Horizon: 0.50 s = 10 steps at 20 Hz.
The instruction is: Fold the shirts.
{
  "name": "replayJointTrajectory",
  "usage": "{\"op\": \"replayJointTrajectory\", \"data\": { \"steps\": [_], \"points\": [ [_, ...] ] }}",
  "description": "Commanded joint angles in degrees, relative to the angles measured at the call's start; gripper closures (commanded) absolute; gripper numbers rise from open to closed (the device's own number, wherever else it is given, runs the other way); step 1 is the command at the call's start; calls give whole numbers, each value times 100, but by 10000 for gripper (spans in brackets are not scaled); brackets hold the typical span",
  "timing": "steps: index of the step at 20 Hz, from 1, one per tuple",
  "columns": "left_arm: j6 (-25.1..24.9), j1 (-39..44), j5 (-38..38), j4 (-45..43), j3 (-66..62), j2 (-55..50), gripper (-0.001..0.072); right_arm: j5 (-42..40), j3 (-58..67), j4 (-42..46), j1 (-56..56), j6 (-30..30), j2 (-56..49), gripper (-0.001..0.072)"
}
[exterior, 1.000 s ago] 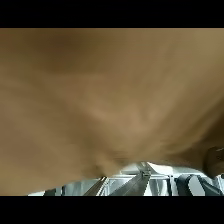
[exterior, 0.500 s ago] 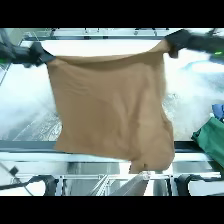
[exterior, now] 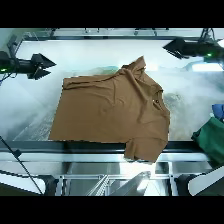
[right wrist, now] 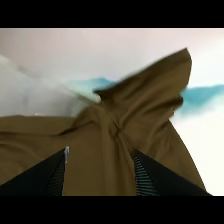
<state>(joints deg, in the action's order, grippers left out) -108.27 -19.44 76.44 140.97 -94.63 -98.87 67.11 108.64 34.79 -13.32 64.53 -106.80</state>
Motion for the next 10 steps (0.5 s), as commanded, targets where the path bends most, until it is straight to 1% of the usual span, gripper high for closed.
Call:
{"op": "replayJointTrajectory", "data": {
  "steps": [1,2,3,4,5,7,9,10],
  "points": [
    [358,-396,1596,-774,426,116,2,2035,-205,562,-623,748,76,300],
    [365,-450,1674,-1241,916,319,2,2286,-549,557,-737,756,170,335],
    [361,-514,1580,-1738,1517,592,2,2330,-1093,557,-824,721,382,335],
    [343,-601,1390,-2173,2124,870,2,2199,-1775,555,-885,597,686,335],
    [343,-717,1156,-2461,2693,1137,2,1939,-2509,555,-927,433,1051,349],
    [345,-986,796,-2712,3532,1521,2,1285,-3847,529,-994,149,1801,354],
    [326,-1207,538,-3064,4085,1718,2,673,-4979,339,-1032,-168,2575,353],
    [308,-1298,420,-3093,4247,1725,2,459,-5403,234,-1027,-341,2924,353]
  ]
}}
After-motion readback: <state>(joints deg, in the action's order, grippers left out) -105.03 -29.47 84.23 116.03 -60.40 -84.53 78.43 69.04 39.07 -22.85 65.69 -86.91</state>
